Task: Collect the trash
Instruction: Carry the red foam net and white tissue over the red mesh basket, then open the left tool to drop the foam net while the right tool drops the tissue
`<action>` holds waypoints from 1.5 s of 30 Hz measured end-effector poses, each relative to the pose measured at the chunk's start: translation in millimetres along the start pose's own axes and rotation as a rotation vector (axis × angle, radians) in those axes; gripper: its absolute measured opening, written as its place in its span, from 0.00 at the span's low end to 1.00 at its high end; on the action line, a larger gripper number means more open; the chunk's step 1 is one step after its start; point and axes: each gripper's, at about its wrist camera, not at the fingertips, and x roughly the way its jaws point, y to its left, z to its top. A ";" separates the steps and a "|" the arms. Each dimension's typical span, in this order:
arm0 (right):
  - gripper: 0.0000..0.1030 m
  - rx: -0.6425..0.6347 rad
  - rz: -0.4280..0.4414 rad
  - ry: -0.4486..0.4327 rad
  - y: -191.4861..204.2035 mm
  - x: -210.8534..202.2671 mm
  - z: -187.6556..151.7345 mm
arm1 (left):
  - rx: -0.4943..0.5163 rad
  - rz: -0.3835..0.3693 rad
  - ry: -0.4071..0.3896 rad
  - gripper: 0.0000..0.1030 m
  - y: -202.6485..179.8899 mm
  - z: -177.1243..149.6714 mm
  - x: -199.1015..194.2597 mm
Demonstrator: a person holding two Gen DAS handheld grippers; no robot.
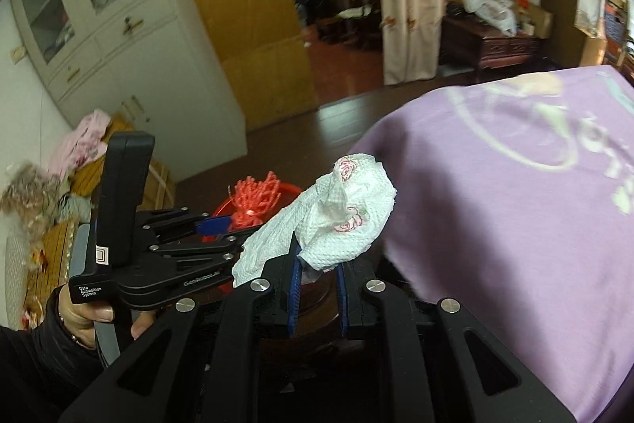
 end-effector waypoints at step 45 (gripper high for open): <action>0.17 -0.094 0.054 0.356 42.1 177.5 -7.1 | -0.218 0.118 0.215 0.33 97.2 -18.4 65.1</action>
